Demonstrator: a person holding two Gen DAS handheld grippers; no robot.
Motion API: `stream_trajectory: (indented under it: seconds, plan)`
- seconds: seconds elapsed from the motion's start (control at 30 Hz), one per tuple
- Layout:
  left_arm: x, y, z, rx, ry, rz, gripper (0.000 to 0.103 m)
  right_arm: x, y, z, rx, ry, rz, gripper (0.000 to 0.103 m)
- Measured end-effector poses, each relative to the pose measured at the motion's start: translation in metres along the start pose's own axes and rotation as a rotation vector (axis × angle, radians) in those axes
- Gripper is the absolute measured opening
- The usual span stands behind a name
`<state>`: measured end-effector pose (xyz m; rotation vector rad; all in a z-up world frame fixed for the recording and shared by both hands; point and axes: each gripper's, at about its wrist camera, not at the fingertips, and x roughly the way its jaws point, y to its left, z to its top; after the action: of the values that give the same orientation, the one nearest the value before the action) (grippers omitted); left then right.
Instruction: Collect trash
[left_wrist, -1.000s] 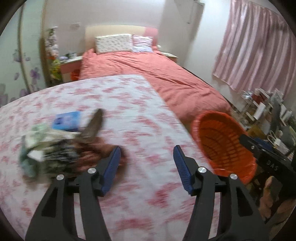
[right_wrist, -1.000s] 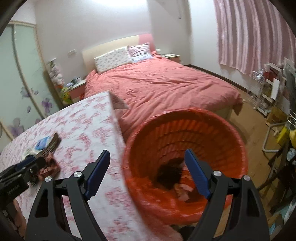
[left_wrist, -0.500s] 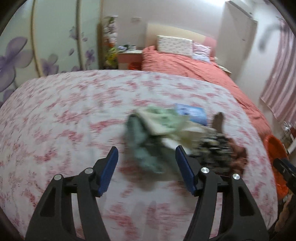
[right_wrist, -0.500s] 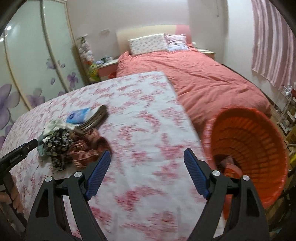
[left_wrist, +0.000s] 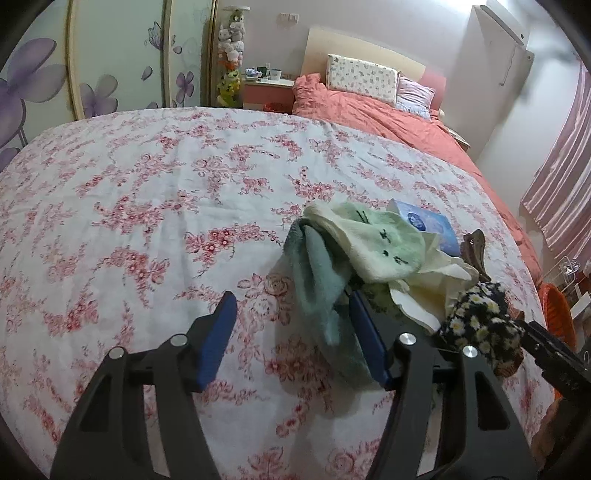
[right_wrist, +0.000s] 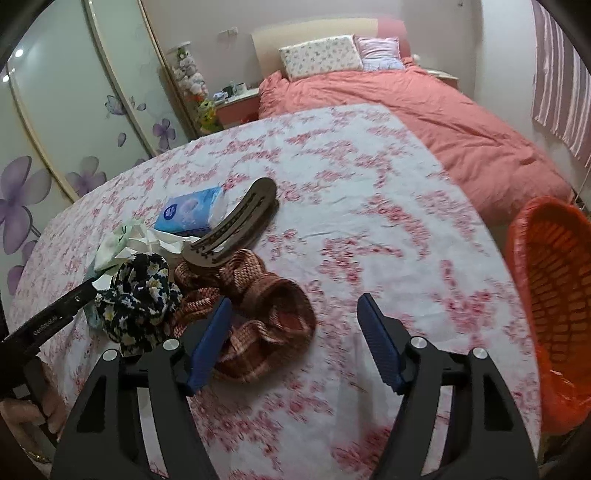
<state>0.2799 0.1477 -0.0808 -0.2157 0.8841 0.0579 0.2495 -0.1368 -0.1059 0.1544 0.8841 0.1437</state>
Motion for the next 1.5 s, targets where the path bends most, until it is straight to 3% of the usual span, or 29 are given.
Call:
stream_trajectory:
  seconds: [0.17, 0.3, 0.53, 0.67, 1.0, 1.5]
  plan:
    - [0.009, -0.002, 0.002, 0.008, 0.012, -0.002, 0.054, 0.009, 0.006, -0.002, -0.004, 0.022, 0.014, 0.062]
    - [0.011, -0.007, 0.003, 0.019, 0.013, -0.006, 0.047, 0.008, 0.011, -0.003, -0.041, 0.014, 0.0, 0.048]
    - [0.014, -0.018, 0.002, 0.049, 0.015, -0.015, 0.019, 0.002, 0.008, -0.007, -0.054, 0.014, 0.009, 0.02]
    - [0.009, -0.015, 0.001, 0.054, 0.01, -0.015, 0.013, -0.006, 0.002, -0.01, -0.048, 0.006, 0.011, 0.016]
    - [-0.023, 0.012, 0.004, 0.045, -0.047, 0.013, 0.011, -0.033, -0.014, -0.005, -0.016, -0.06, -0.014, 0.012]
    - [-0.062, -0.012, 0.007, 0.08, -0.106, -0.053, 0.011, -0.066, -0.019, -0.006, -0.044, -0.142, -0.032, 0.01]
